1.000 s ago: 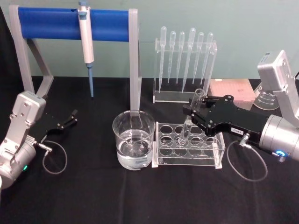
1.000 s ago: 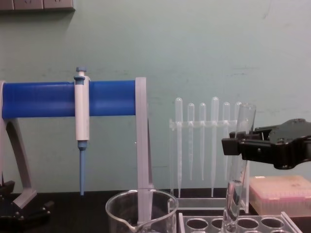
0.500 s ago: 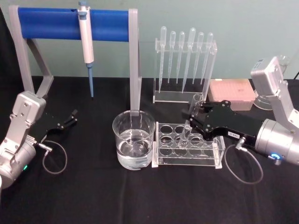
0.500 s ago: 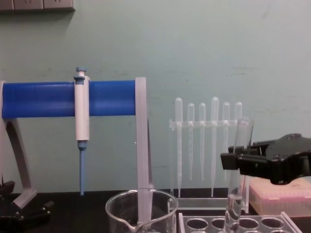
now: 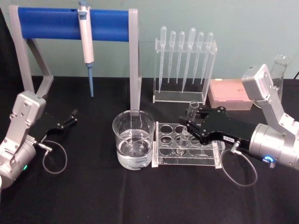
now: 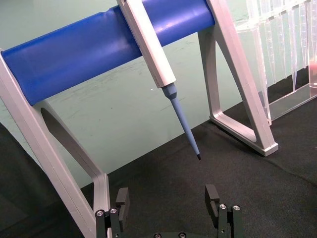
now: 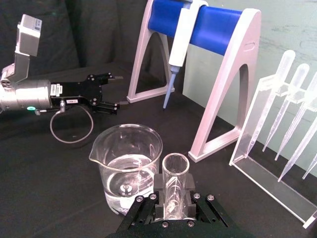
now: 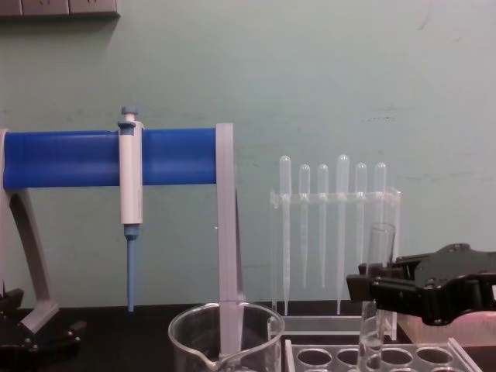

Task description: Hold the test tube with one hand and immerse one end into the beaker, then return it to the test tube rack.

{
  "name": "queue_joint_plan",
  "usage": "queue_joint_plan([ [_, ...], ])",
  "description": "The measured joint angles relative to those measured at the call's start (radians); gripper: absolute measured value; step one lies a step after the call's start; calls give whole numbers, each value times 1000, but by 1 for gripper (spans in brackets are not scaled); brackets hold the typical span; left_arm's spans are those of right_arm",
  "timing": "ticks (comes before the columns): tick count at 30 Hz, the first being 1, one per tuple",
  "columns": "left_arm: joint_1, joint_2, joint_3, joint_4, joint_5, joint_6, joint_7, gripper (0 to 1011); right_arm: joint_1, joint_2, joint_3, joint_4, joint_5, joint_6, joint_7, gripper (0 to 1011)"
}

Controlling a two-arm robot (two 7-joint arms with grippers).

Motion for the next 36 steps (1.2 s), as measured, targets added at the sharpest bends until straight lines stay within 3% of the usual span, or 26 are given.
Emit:
queue_joint_plan([
  [23,0,0,0,0,0,0,0,1000,0,-12,-3,20,-6,-1,4,241],
  [31,0,0,0,0,0,0,0,1000,0,-11,-3,20,-5,-1,4,462],
  [32,0,0,0,0,0,0,0,1000,-1,-11,-2,18,-5,-2,3,530],
  [36,0,0,0,0,0,0,0,1000,-18,-4,19,-25,1,-26,1,651],
])
